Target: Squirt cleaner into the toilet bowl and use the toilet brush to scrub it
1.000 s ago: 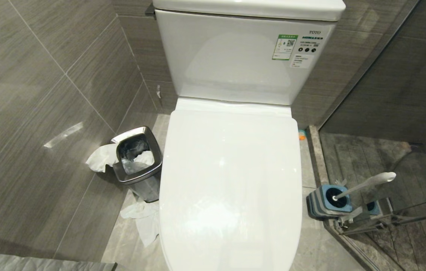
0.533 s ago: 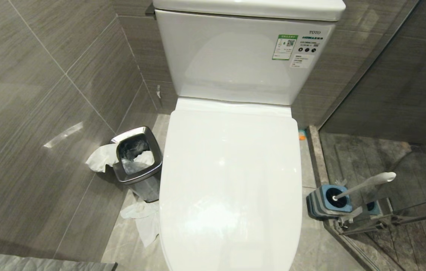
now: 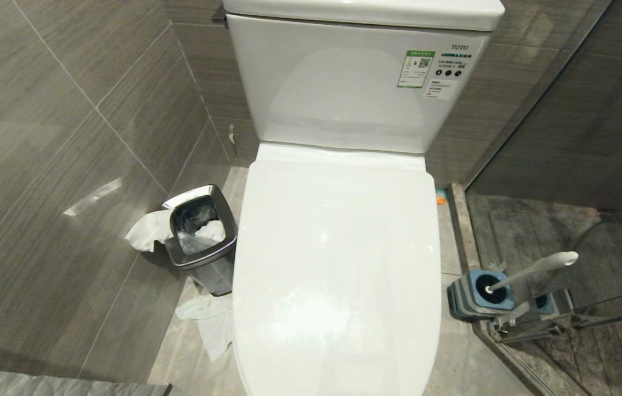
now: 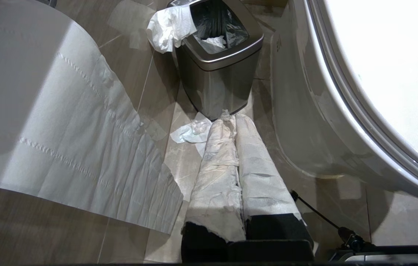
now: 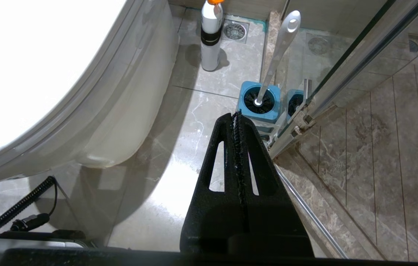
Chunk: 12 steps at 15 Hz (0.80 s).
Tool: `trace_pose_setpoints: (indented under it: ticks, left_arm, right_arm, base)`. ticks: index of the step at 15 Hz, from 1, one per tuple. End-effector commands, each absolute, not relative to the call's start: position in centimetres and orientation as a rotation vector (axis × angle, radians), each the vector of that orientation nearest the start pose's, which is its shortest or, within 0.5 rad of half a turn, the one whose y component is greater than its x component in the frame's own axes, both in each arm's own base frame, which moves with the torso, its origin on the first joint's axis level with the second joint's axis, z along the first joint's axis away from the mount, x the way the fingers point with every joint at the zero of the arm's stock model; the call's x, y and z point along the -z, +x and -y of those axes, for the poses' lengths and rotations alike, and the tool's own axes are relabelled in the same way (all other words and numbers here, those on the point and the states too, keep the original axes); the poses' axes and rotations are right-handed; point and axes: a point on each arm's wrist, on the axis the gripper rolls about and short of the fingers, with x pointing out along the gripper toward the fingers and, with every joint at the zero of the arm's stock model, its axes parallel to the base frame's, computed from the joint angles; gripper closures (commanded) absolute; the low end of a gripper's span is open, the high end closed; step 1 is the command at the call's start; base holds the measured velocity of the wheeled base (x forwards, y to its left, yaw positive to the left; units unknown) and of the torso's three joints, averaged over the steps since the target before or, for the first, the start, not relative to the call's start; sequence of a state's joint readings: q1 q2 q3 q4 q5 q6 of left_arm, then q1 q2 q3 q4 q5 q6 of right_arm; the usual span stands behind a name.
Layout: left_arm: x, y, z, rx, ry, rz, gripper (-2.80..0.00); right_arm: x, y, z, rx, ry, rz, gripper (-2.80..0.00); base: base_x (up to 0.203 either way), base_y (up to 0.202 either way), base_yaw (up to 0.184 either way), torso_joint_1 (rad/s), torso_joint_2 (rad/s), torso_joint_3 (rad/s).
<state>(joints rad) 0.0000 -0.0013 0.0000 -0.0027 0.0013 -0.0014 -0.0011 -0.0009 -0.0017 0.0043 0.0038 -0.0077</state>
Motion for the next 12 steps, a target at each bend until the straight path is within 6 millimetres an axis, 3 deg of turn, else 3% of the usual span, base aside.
trace_pose_setpoints:
  ticks: [1,12]
  left_arm:
    - [-7.54,-2.27,0.00,-0.002,-0.002,0.002,0.00]
    - [-7.53,-2.27,0.00,-0.002,-0.002,0.001,0.00]
  right_arm:
    - [-7.54,-2.29,-0.01,-0.005,-0.008,-0.003,0.00]
    - [-7.54,-2.29,-0.02,-0.004,-0.008,-0.003,0.00]
  base:
    - [0.000,0.000,0.000,0.000,0.00,0.000]
    - [0.000,0.000,0.000,0.000,0.00,0.000]
